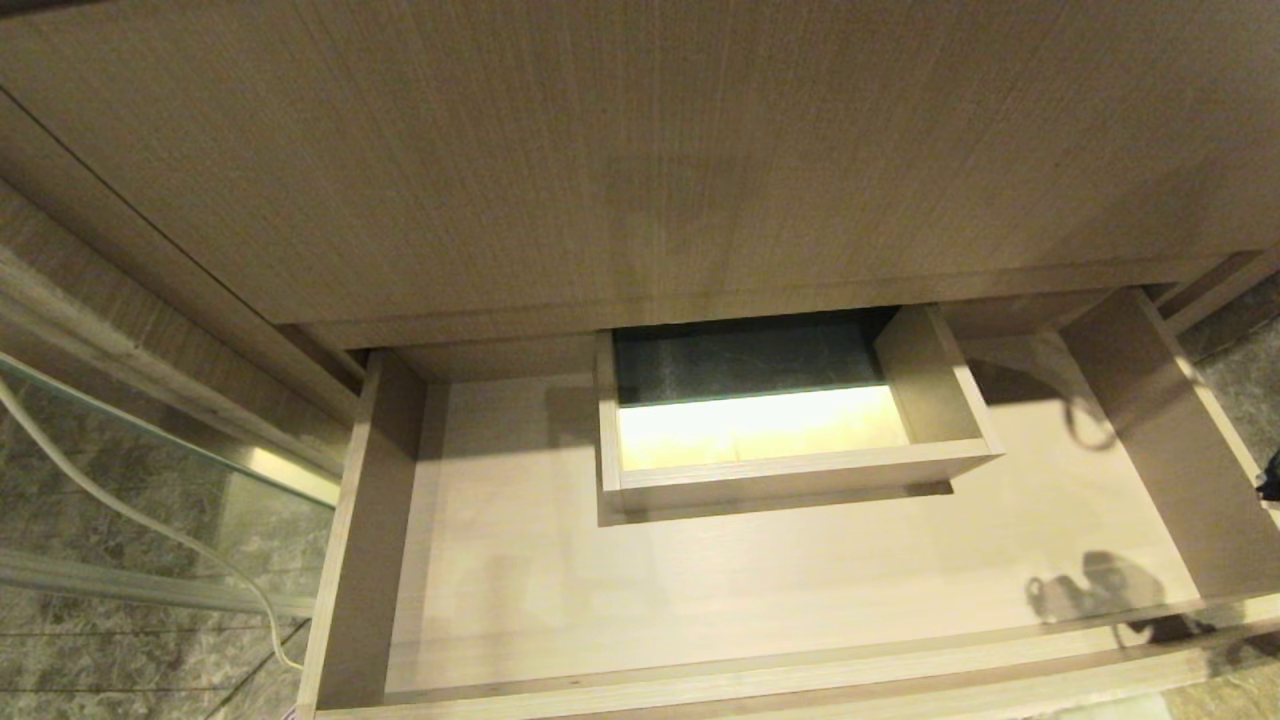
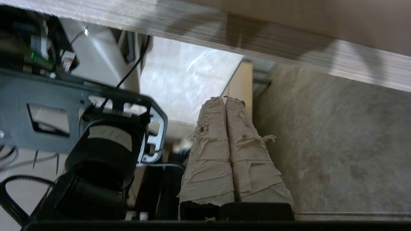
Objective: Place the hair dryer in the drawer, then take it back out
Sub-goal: Close the drawer
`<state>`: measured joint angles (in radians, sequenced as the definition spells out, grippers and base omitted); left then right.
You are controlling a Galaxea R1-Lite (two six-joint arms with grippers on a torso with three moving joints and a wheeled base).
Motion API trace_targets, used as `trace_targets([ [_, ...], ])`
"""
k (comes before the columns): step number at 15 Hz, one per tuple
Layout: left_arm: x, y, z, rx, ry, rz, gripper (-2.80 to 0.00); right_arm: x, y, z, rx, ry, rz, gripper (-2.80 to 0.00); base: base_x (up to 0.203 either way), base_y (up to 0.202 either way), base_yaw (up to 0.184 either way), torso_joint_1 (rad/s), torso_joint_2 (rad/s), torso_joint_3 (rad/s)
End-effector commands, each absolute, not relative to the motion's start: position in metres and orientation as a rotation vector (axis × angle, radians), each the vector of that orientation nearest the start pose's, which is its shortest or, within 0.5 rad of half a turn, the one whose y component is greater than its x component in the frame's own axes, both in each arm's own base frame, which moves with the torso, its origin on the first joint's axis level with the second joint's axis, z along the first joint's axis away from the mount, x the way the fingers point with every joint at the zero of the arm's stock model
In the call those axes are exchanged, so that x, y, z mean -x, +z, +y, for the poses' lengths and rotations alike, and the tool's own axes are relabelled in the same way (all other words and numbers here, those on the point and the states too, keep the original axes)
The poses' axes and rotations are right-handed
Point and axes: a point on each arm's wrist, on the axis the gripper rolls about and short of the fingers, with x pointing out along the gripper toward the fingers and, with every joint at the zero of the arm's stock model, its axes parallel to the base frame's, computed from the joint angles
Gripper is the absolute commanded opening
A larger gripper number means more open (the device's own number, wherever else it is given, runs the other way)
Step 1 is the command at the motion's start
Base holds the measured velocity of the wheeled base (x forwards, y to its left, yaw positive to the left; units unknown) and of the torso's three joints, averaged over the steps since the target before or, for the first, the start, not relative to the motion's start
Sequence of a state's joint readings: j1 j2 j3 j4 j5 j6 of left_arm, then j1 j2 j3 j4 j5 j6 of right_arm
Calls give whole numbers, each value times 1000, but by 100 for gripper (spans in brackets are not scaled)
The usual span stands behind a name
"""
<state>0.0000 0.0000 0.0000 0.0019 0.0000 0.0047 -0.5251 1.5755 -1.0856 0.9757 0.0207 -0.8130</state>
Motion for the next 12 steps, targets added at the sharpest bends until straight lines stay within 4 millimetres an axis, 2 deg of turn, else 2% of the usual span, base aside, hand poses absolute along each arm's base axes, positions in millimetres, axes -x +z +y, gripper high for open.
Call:
trace_targets([
  [1, 23, 75, 0, -5, 0, 3, -280, -187, 165, -103, 251, 252, 1544, -280, 0, 0, 0, 0, 0, 0],
  [6, 23, 75, 0, -5, 0, 3, -280, -201, 152, -105, 307, 377, 1574, -280, 0, 0, 0, 0, 0, 0],
  [12, 23, 75, 0, -5, 0, 3, -280, -215, 153, -109, 319, 384, 1532, -280, 0, 0, 0, 0, 0, 0],
])
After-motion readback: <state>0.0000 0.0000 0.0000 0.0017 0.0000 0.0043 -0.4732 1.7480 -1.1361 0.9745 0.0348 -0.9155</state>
